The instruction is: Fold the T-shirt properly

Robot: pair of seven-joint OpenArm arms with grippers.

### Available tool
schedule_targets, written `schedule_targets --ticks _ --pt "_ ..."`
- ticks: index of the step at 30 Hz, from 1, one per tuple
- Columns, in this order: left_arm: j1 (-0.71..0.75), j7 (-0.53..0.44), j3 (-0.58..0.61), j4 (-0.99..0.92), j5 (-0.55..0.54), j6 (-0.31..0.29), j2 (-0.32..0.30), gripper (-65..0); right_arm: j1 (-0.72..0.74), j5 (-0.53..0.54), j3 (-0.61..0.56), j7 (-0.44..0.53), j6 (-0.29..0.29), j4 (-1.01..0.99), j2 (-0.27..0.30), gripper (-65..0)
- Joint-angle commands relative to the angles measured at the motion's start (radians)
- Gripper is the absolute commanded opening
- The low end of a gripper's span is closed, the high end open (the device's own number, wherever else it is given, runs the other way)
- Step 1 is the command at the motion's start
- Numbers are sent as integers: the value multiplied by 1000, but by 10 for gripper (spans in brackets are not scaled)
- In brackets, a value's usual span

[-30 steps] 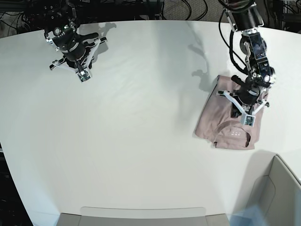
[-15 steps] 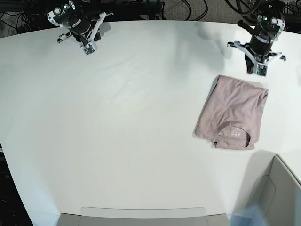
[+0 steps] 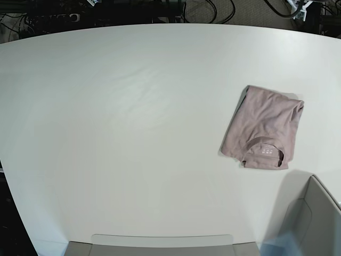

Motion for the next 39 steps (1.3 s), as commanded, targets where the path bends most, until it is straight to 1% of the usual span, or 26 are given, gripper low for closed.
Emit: schedule_targets --ticks 1,2,4,7,9,15,17,20,23,27,29,33,36,39 --pt "16 -3 18 -39 1 3 -7 -650 -17 8 -11 5 2 13 15 -637" --pt "16 -8 38 -83 -2 3 -7 -650 -14 8 -22 2 2 12 26 -637" --pt "9 -54 90 -199 -34 3 -9 -650 1 8 -57 -33 2 -6 41 -637" --pt "-13 -121 172 -367 -65 4 -48 -650 79 8 -125 -51 2 -92 44 -637" --pt "-68 -147 218 -464 -66 6 -64 -650 124 6 -180 -50 2 -168 46 -637" --pt "-229 -174 267 -731 -57 10 -67 -650 351 6 -352 -45 2 -442 44 -637" --pt "-291 -210 273 -835 -57 12 -67 -650 415 6 -424 -15 2 -531 43 -637" --pt "-370 -270 273 -990 -3 12 -67 -650 506 6 -559 21 -2 -652 48 -637" --pt "-430 -332 273 -1087 81 12 -67 -650 600 6 -663 30 -2 -791 40 -637" --pt "-470 -393 273 -1150 149 12 -59 -650 687 5 -781 131 -4 -965 24 -637" --pt "-495 -430 273 -1188 172 12 -58 -650 735 -26 -847 163 -4 -1042 14 -636" --pt "-515 -520 273 -1253 208 12 -50 -650 794 -152 -938 169 -4 -1160 -29 -636" --pt "-516 -588 273 -1289 233 12 -47 -650 819 -244 -965 171 -4 -1228 -55 -635" --pt "-516 -657 272 -1331 239 12 -44 -650 836 -294 -981 179 -4 -1258 -68 -635"
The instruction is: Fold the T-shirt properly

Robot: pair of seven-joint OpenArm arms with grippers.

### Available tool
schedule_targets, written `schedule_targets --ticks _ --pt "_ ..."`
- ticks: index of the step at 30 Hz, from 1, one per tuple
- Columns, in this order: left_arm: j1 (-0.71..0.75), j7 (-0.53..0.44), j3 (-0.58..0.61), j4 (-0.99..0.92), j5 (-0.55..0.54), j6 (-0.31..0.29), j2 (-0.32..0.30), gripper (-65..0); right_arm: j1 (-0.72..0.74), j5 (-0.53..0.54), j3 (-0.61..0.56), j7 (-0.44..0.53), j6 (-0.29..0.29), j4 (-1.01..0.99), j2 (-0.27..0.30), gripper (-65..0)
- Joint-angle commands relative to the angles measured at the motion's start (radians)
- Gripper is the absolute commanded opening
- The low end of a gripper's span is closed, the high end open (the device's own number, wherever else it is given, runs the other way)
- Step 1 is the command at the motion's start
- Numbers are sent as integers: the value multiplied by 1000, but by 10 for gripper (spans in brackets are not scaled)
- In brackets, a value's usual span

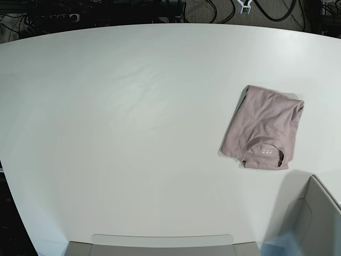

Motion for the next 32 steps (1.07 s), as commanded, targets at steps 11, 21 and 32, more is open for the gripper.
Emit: schedule_targets --ticks 11,21,32 --pt "-50 -180 -3 -191 1 -6 26 -650 83 -6 -35 375 4 -263 11 -635" --pt "-91 -180 -3 -193 1 -6 96 -650 87 -7 -35 502 4 -332 9 -635" --pt "-157 -169 -5 -193 -3 -6 125 -650 167 -7 -33 504 4 -548 -108 -635"
